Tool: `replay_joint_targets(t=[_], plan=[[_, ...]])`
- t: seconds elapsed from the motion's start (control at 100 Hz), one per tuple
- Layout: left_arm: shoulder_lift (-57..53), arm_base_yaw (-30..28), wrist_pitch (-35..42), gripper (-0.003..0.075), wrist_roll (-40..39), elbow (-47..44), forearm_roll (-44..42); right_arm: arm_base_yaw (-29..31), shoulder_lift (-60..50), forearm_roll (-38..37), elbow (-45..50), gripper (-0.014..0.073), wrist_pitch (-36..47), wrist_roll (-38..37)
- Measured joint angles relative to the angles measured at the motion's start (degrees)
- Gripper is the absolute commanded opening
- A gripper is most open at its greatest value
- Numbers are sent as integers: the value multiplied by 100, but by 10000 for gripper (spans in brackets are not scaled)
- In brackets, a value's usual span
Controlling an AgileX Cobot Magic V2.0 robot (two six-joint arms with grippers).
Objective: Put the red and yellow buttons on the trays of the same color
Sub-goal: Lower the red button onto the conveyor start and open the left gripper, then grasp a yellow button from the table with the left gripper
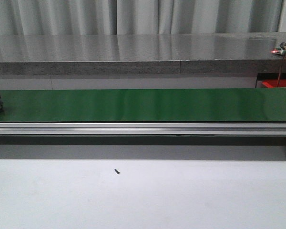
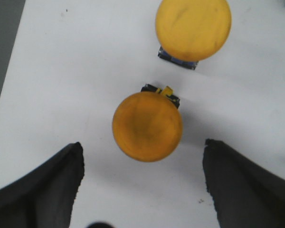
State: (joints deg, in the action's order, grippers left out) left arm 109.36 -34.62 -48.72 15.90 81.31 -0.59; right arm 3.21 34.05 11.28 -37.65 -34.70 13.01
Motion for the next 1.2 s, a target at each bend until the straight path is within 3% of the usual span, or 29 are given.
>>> replay_joint_targets(t=[0.56,0.63,0.8,0.9,0.99,1.2], plan=[[468,0,591,505,11,0,2,0,0,0,0,-66,0,0],[539,0,591,454,14,0,2,0,0,0,0,-66,0,0],[573,0,618,225,14,0,11,0,0,0,0,-66,0,0],[573,0,631,131,24,0,11,0,0,0,0,-66,0,0],[573,0,631,97,24,0,11,0,0,0,0,-66,0,0],[495,0,415,96,24,0,11,0,0,0,0,-66,0,0]])
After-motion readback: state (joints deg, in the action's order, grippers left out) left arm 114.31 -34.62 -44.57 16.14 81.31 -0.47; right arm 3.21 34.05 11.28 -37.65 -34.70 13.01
